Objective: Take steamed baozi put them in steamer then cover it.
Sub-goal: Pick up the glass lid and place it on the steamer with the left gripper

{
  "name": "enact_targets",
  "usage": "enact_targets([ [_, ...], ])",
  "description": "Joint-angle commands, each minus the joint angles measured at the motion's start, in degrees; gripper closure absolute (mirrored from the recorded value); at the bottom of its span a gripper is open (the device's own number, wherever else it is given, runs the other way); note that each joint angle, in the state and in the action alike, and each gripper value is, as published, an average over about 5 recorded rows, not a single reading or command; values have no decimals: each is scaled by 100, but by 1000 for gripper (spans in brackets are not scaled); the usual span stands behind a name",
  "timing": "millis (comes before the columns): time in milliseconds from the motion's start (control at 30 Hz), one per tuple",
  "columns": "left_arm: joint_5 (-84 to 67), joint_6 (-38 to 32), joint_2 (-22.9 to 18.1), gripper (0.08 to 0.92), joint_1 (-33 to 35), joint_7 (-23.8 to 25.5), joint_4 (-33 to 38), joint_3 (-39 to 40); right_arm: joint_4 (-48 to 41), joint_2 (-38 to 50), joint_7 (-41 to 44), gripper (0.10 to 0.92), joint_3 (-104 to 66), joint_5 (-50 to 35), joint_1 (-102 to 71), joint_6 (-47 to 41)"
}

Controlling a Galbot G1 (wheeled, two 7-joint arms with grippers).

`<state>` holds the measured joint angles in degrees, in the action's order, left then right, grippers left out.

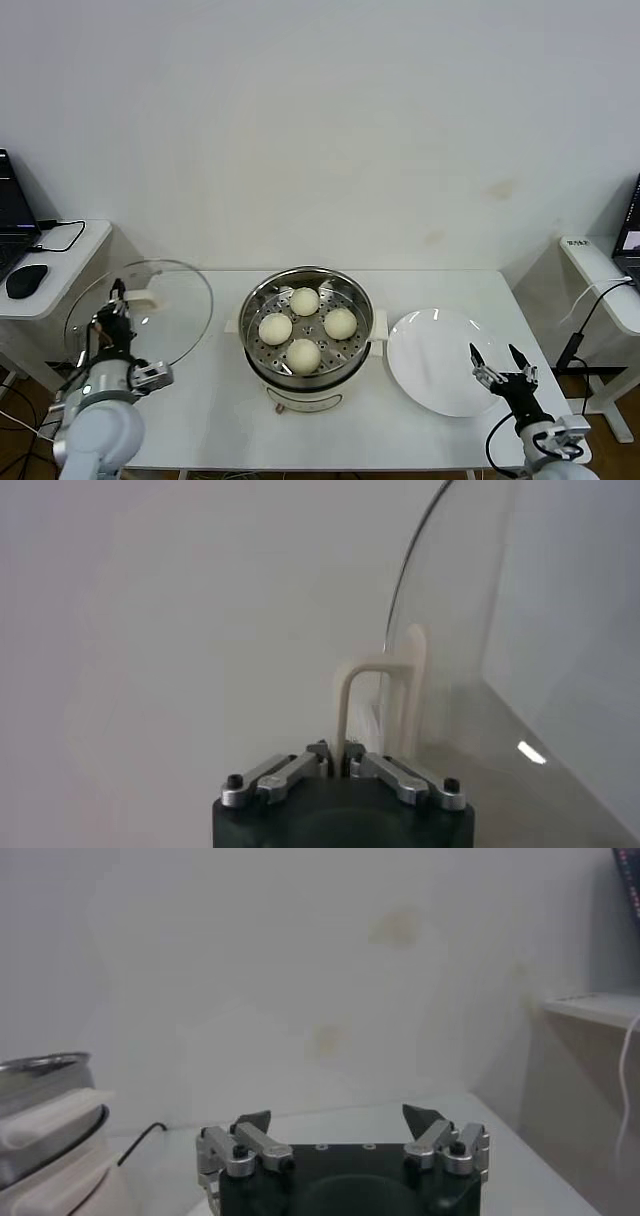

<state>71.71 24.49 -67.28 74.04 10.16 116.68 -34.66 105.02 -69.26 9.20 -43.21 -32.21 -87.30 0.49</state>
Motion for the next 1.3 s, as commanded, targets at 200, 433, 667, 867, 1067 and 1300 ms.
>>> enact_targets([
  [200,693,917,-369,853,-913,969,453,2017,-159,-113,22,203,8,239,81,40],
  [433,698,941,-791,853,-1194,940,-61,2446,-204,-191,38,203,-28,335,83,93],
  [667,762,967,-1039,853,-1303,1021,-194,2742,-317,-219,45,203,-28,375,187,107],
  [867,905,968,-1418,853,-1379,1020,-337,3017,-424,-235,44,203,-12,398,265,99],
  [1067,986,962,-1593,853,-1514,1063,-440,3236,-448,-240,44,203,-36,399,275,95],
  [1300,1067,965,-1654,853,-1603,1098,-536,3422,-506,-241,48,203,-58,398,289,106],
])
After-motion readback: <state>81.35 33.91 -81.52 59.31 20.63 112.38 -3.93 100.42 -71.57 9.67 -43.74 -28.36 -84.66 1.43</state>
